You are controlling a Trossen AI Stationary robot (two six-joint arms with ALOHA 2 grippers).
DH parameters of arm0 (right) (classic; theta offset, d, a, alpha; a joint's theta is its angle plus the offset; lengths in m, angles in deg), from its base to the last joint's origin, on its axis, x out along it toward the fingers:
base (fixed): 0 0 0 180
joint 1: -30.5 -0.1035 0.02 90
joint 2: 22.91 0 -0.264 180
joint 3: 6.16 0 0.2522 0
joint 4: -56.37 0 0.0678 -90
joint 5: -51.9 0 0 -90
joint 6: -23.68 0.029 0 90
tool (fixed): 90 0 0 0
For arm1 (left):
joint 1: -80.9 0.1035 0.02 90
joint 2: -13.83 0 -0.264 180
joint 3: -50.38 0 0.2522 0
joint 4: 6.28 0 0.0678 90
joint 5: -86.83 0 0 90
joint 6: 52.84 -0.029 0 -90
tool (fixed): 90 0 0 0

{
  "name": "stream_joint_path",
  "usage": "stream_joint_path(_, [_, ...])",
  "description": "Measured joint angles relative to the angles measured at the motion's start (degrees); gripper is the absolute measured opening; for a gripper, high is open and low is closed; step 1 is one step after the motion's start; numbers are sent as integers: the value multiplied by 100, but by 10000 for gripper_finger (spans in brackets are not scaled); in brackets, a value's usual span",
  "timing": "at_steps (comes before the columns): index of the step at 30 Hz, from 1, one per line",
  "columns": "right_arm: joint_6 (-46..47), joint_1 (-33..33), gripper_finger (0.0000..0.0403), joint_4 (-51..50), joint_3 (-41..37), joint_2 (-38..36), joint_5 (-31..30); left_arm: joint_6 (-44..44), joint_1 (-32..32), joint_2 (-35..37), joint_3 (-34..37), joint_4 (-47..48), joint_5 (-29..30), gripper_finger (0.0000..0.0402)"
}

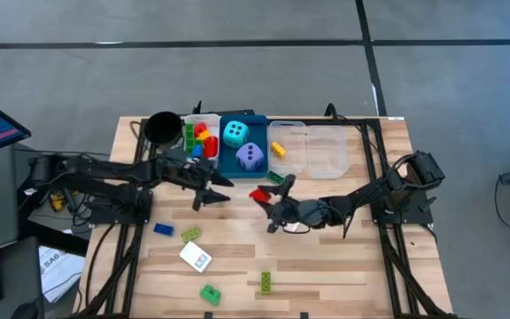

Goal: Pick & Place Toys
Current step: Put the small red game piece into the left transparent bin

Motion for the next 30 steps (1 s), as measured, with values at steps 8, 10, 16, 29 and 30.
stream_joint_path(8, [1108,318,184,-639,-3,-101,-1394,-1,72,957,905,-32,1277,281])
stream_joint_path(10, [1427,473,182,-1061,-10,-213,-1717,17,72,1064,1081,-10,1547,281])
stream_joint_path(16, [2870,1278,181,-2200,-12,-631,-1970,41,69,1108,1351,-5,1993,281])
stream_joint_path(29, [4281,2793,194,-2836,-8,-833,-398,43,69,1104,1346,-33,2191,281])
stream_joint_path(30, [4284,2824,198,-2933,-8,-833,-396,43,69,1104,1346,-31,2191,281])
